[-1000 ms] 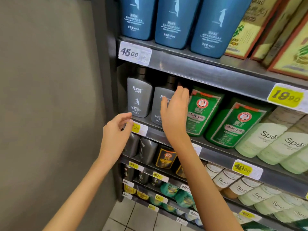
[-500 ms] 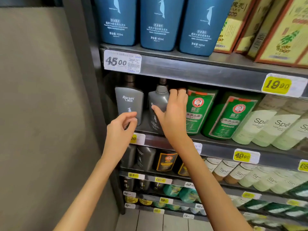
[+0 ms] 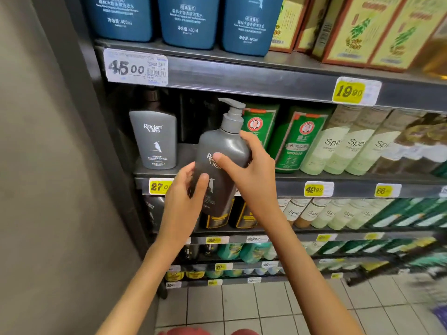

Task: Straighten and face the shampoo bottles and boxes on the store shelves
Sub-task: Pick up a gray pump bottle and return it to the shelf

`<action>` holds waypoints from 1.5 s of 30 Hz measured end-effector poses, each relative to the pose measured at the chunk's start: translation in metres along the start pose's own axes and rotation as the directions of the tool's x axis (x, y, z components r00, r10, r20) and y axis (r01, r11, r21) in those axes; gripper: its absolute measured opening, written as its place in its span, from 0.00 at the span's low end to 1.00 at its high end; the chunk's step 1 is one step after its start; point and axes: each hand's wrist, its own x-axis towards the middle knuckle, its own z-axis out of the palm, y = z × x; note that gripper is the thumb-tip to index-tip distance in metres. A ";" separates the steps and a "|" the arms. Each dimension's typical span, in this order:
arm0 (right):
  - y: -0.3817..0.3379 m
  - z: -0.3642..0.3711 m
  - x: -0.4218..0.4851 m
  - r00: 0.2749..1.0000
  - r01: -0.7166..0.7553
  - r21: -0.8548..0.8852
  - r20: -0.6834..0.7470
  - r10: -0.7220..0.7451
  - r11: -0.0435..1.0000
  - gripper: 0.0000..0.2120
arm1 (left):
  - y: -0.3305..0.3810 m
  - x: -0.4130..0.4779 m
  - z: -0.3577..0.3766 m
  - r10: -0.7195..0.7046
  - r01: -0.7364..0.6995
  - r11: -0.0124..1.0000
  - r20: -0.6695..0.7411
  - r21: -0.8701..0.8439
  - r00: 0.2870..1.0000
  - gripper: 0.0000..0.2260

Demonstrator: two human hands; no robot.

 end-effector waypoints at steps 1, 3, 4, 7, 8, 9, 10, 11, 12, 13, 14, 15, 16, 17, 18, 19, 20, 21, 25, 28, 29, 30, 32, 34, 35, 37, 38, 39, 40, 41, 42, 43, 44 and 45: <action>-0.002 -0.008 0.000 0.999 -0.032 -0.007 0.001 0.032 0.999 0.17 | 0.002 -0.008 0.004 0.015 -0.015 1.000 0.012 0.025 1.000 0.25; -0.006 -0.024 0.001 0.996 -0.089 -0.028 0.006 0.089 0.996 0.17 | 0.006 -0.027 0.014 0.065 -0.067 0.994 0.037 0.084 0.997 0.38; -0.008 -0.031 0.000 0.995 -0.104 -0.031 0.003 0.105 0.994 0.18 | 0.008 -0.036 0.020 0.093 -0.099 0.987 0.048 0.129 0.994 0.41; -0.006 -0.045 -0.012 0.991 -0.120 -0.078 -0.067 0.115 0.990 0.18 | 0.012 -0.059 0.041 0.124 -0.145 0.923 0.082 0.355 0.989 0.51; -0.005 -0.049 -0.019 0.988 -0.127 -0.094 -0.105 0.117 0.987 0.17 | 0.011 -0.065 0.047 0.151 -0.168 0.886 0.074 0.432 0.986 0.53; -0.003 -0.052 -0.026 0.982 -0.142 -0.095 -0.141 0.127 0.985 0.17 | 0.011 -0.070 0.051 0.187 -0.193 0.852 0.061 0.486 0.980 0.53; -0.001 -0.056 -0.032 0.974 -0.166 -0.085 -0.168 0.150 0.982 0.17 | 0.010 -0.073 0.054 0.230 -0.225 0.829 0.053 0.512 0.972 0.52; 0.000 -0.060 -0.036 0.968 -0.193 -0.064 -0.176 0.179 0.979 0.16 | 0.009 -0.075 0.055 0.262 -0.255 0.826 0.058 0.503 0.963 0.50; 0.001 -0.065 -0.039 0.965 -0.218 -0.026 -0.153 0.212 0.976 0.16 | 0.008 -0.075 0.054 0.281 -0.286 0.836 0.082 0.468 0.956 0.48; 0.002 -0.069 -0.040 0.965 -0.243 0.031 -0.090 0.245 0.969 0.16 | 0.008 -0.076 0.052 0.283 -0.308 0.861 0.122 0.404 0.951 0.46; 0.002 -0.074 -0.042 0.960 -0.277 0.108 0.007 0.278 0.955 0.16 | 0.009 -0.078 0.050 0.252 -0.293 0.907 0.168 0.303 0.953 0.43; 0.004 -0.079 -0.044 0.944 -0.328 0.196 0.114 0.311 0.924 0.18 | 0.009 -0.080 0.048 0.193 -0.230 0.961 0.219 0.156 0.956 0.39; 0.008 -0.082 -0.047 0.914 -0.397 0.272 0.204 0.350 0.877 0.21 | 0.011 -0.081 0.047 0.127 -0.126 0.992 0.279 -0.021 0.952 0.32; 0.013 -0.085 -0.051 0.877 -0.471 0.314 0.267 0.399 0.824 0.25 | 0.012 -0.083 0.045 0.060 0.016 0.979 0.361 -0.205 0.930 0.25; 0.018 -0.088 -0.056 0.842 -0.531 0.334 0.309 0.441 0.779 0.28 | 0.011 -0.083 0.044 0.014 0.166 0.920 0.454 -0.355 0.891 0.22; 0.024 -0.090 -0.062 0.822 -0.563 0.356 0.337 0.459 0.746 0.29 | 0.007 -0.084 0.043 -0.018 0.284 0.855 0.522 -0.434 0.853 0.21; 0.029 -0.091 -0.068 0.816 -0.573 0.398 0.362 0.451 0.716 0.27 | 0.003 -0.083 0.042 -0.026 0.341 0.825 0.572 -0.451 0.820 0.24; 0.032 -0.090 -0.072 0.818 -0.571 0.453 0.384 0.428 0.684 0.23 | -0.001 -0.083 0.041 -0.028 0.348 0.835 0.598 -0.427 0.801 0.26; 0.033 -0.087 -0.077 0.837 -0.545 0.604 0.354 0.418 0.581 0.11 | -0.009 -0.082 0.035 -0.005 0.329 0.877 0.679 -0.349 0.734 0.18; 0.034 -0.088 -0.078 0.867 -0.487 0.635 0.273 0.416 0.599 0.08 | -0.014 -0.075 0.029 -0.040 0.276 0.925 0.655 -0.262 0.755 0.17; 0.033 -0.089 -0.078 0.876 -0.472 0.596 0.231 0.424 0.650 0.07 | -0.016 -0.073 0.028 -0.031 0.212 0.951 0.612 -0.227 0.791 0.15; 0.033 -0.090 -0.079 0.882 -0.460 0.546 0.188 0.433 0.701 0.06 | -0.016 -0.072 0.027 -0.002 0.128 0.974 0.560 -0.186 0.829 0.13; 0.032 -0.088 -0.079 0.883 -0.456 0.451 0.118 0.455 0.768 0.08 | -0.011 -0.075 0.029 0.043 0.017 0.993 0.508 -0.113 0.860 0.14; 0.026 -0.083 -0.079 0.878 -0.459 0.407 0.074 0.472 0.790 0.08 | -0.004 -0.086 0.039 0.010 -0.063 0.994 0.509 0.087 0.860 0.33; 0.022 -0.081 -0.078 0.876 -0.461 0.413 0.071 0.477 0.785 0.06 | -0.003 -0.093 0.045 -0.017 -0.117 0.961 0.476 0.250 0.879 0.45; 0.018 -0.082 -0.077 0.873 -0.474 0.450 0.127 0.472 0.756 0.03 | -0.003 -0.104 0.055 0.013 -0.193 0.869 0.370 0.455 0.929 0.55; 0.017 -0.085 -0.076 0.869 -0.489 0.459 0.182 0.460 0.742 0.04 | -0.003 -0.105 0.055 0.029 -0.191 0.867 0.336 0.461 0.941 0.54; 0.017 -0.089 -0.075 0.863 -0.504 0.452 0.234 0.448 0.736 0.05 | -0.002 -0.103 0.053 0.009 -0.153 0.909 0.347 0.388 0.938 0.51; 0.019 -0.094 -0.074 0.853 -0.522 0.434 0.266 0.449 0.734 0.08 | -0.002 -0.098 0.049 -0.032 -0.065 0.974 0.413 0.218 0.910 0.45; 0.022 -0.098 -0.072 0.837 -0.548 0.411 0.278 0.472 0.729 0.11 | 0.000 -0.092 0.044 -0.064 0.075 0.997 0.509 0.000 0.858 0.37; 0.026 -0.101 -0.072 0.816 -0.578 0.381 0.273 0.509 0.722 0.14 | 0.001 -0.087 0.038 -0.069 0.242 0.949 0.617 -0.201 0.784 0.30; 0.030 -0.101 -0.072 0.797 -0.604 0.349 0.270 0.541 0.716 0.17 | 0.002 -0.084 0.032 -0.058 0.394 0.857 0.696 -0.333 0.715 0.27; 0.032 -0.100 -0.073 0.785 -0.618 0.333 0.294 0.545 0.712 0.20 | 0.002 -0.083 0.030 -0.030 0.485 0.779 0.750 -0.397 0.661 0.25; 0.033 -0.098 -0.074 0.778 -0.624 0.353 0.357 0.517 0.697 0.22 | 0.002 -0.083 0.030 -0.004 0.528 0.739 0.780 -0.419 0.626 0.25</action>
